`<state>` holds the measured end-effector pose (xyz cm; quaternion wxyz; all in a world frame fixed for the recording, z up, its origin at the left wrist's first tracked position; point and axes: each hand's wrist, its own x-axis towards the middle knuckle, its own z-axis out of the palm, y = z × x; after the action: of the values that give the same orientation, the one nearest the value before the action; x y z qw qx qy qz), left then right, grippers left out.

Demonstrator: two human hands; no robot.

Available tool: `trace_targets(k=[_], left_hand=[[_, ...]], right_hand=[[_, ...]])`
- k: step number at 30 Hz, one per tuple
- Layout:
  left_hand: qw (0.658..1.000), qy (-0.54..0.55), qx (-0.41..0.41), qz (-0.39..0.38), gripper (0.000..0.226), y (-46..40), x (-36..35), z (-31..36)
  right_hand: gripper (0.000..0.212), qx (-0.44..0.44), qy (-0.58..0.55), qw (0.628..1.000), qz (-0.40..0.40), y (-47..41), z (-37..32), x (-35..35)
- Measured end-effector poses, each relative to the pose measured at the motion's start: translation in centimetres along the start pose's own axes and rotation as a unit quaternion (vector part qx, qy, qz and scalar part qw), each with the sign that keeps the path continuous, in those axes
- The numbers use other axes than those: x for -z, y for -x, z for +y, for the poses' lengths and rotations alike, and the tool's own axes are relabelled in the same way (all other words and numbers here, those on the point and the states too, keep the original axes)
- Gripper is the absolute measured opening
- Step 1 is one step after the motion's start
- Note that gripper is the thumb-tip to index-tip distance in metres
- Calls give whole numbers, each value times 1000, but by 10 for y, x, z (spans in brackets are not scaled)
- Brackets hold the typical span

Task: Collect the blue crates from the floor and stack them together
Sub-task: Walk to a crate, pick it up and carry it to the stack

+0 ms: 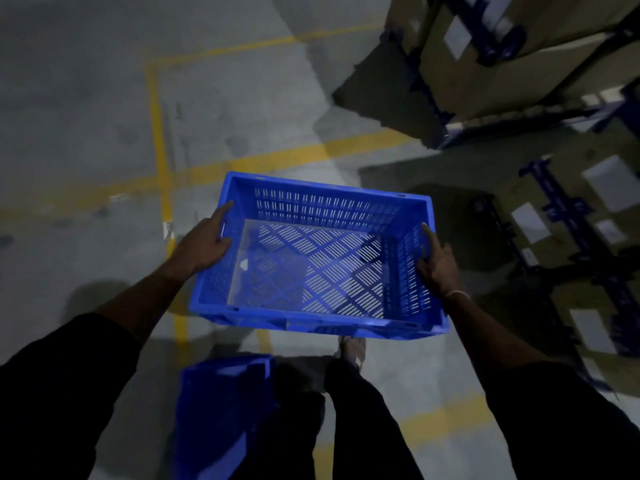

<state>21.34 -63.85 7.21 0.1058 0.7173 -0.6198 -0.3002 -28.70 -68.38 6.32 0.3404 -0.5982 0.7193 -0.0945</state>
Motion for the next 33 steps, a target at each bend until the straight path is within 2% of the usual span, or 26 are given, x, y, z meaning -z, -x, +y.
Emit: trace_targets(k=[6,12,18,23,28,33], left_hand=[[997,-32,-75,2,81,54,16,42],[988,-53,-142,-35,76,77,7,88],[970,-84,-211,-85,78,95,-25,138],[960,-110,-230,-113,77,124,-62,197],[942,-129,-274,-148,78,163,-102,265],[911,-143,-340,-187,78,202,-160,347]], right_hand=[[73,-37,-11,998,46,104,21,46],[72,-57,-56,992,101,196,51,73],[77,-112,-83,980,145,280,111,83],[73,-151,-83,968,182,354,175,88],[73,-200,-112,948,221,444,234,94],[76,-278,-149,904,287,536,295,97]])
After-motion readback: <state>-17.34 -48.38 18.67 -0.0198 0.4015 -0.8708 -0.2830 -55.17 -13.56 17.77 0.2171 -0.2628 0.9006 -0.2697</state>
